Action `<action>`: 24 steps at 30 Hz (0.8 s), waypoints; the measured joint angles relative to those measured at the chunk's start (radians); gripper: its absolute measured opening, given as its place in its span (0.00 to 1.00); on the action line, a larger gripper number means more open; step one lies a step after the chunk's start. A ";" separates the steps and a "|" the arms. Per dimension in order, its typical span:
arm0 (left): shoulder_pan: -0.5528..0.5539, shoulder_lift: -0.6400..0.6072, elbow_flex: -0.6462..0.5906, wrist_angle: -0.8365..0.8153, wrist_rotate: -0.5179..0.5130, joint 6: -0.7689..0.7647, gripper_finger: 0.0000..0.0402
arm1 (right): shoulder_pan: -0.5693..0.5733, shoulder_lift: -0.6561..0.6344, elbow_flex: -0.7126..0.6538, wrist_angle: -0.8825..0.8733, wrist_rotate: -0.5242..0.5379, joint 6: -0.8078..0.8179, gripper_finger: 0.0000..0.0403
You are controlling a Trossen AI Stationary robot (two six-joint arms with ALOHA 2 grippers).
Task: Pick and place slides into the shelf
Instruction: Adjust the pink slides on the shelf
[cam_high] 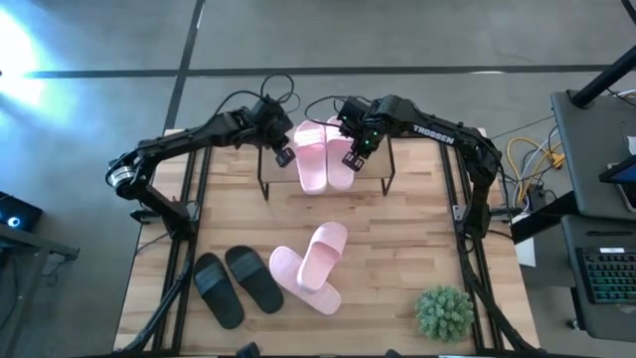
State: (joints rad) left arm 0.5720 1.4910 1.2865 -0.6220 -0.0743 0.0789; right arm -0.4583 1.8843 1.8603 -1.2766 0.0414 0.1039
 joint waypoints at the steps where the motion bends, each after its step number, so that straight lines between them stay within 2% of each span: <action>1: -0.001 0.000 0.000 0.000 0.011 -0.015 0.00 | 0.000 0.000 0.000 -0.003 0.000 -0.001 0.03; 9: -0.014 0.000 -0.027 -0.015 0.087 -0.047 0.00 | 0.000 0.000 0.000 -0.037 0.003 -0.004 0.03; 16: -0.015 0.001 -0.072 0.066 0.085 -0.047 0.00 | 0.014 0.000 0.000 -0.032 -0.011 0.015 0.03; 20: -0.015 0.001 -0.084 0.152 0.050 -0.047 0.00 | 0.026 0.000 0.000 -0.035 -0.025 0.032 0.03; 24: -0.015 0.001 -0.085 0.160 0.032 -0.034 0.00 | 0.031 0.000 0.000 -0.033 -0.023 0.049 0.03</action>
State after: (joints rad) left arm 0.5571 1.4918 1.2019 -0.4622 -0.0428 0.0448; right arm -0.4271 1.8843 1.8606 -1.3101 0.0189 0.1530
